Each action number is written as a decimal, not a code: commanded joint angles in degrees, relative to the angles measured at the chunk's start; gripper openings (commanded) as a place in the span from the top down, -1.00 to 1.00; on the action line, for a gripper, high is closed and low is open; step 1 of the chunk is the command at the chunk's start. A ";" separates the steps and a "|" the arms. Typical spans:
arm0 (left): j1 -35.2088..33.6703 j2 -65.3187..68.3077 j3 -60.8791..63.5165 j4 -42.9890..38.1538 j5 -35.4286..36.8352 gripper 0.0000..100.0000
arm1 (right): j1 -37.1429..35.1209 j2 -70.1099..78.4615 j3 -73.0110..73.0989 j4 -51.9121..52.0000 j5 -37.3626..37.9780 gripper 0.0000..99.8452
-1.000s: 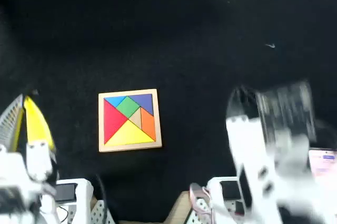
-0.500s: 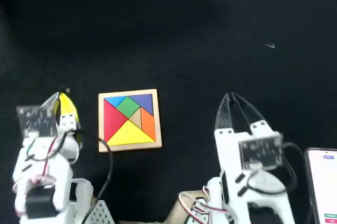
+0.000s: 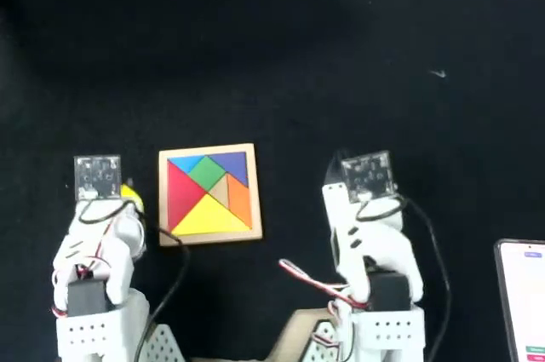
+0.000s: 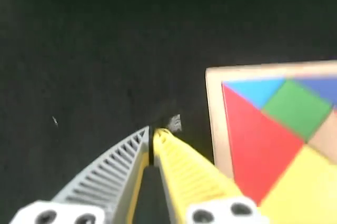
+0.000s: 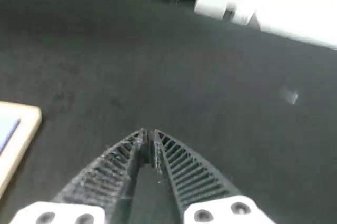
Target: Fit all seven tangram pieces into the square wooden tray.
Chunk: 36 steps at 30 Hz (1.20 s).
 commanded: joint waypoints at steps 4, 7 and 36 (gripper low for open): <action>0.92 -0.44 0.75 11.96 -0.79 0.93 | -0.88 -4.44 0.48 13.71 0.26 0.98; 2.95 -0.44 0.75 15.82 -0.97 0.94 | -0.88 -4.44 0.48 25.23 0.18 0.98; 4.18 -0.44 1.10 17.14 -1.05 0.94 | -3.25 -4.00 0.48 32.00 0.62 0.98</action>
